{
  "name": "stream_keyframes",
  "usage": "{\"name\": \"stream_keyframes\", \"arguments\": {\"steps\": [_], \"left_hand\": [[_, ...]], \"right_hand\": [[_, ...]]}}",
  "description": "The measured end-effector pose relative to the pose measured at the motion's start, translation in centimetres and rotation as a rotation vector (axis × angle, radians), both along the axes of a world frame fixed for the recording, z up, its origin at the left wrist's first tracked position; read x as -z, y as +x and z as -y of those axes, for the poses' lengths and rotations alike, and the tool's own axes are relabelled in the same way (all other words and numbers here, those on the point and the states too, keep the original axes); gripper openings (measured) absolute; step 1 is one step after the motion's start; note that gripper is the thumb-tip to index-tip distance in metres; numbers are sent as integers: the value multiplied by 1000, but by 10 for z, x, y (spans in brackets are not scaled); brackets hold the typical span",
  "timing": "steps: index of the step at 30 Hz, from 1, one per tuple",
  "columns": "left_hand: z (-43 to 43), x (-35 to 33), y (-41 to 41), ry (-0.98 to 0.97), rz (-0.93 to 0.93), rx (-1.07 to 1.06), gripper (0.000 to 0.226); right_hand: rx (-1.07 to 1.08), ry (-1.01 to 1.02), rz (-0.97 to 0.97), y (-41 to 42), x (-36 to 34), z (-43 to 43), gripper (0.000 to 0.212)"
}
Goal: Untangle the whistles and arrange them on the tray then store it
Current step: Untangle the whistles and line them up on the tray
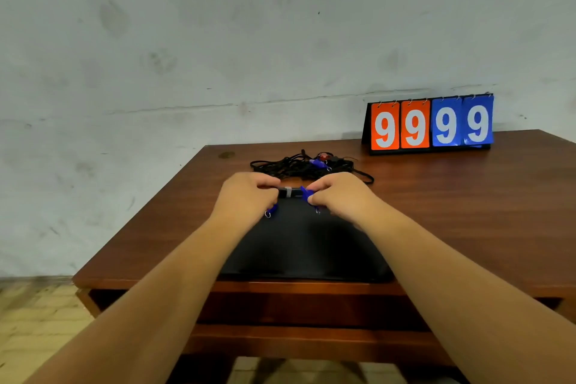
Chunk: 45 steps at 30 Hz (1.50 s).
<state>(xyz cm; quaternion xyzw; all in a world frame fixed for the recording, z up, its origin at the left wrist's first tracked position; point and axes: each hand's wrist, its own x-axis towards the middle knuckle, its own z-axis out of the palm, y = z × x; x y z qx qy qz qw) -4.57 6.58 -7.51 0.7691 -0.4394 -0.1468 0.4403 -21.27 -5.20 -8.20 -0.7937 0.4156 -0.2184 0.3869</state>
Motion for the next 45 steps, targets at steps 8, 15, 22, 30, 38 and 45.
{"name": "stream_keyframes", "arguments": {"steps": [8, 15, 22, 30, 38, 45], "left_hand": [[-8, 38, -13, 189, 263, -43, 29], [-8, 42, -16, 184, 273, -48, 33], [-15, 43, -17, 157, 327, -5, 27], [4, 13, -26, 681, 708, 258, 44], [-17, 37, -27, 407, 674, 170, 48], [-29, 48, -27, 327, 652, 165, 55]], "right_hand": [[-7, -99, -186, 12, 17, -6, 24], [7, -108, -128, 14, 31, -3, 13], [80, -129, -61, 16, 44, 0, 18], [-19, -211, -45, 13, 46, -3, 27], [-30, -237, -65, 15, 48, -3, 28], [1, -247, -53, 20, 56, 2, 26]]}}
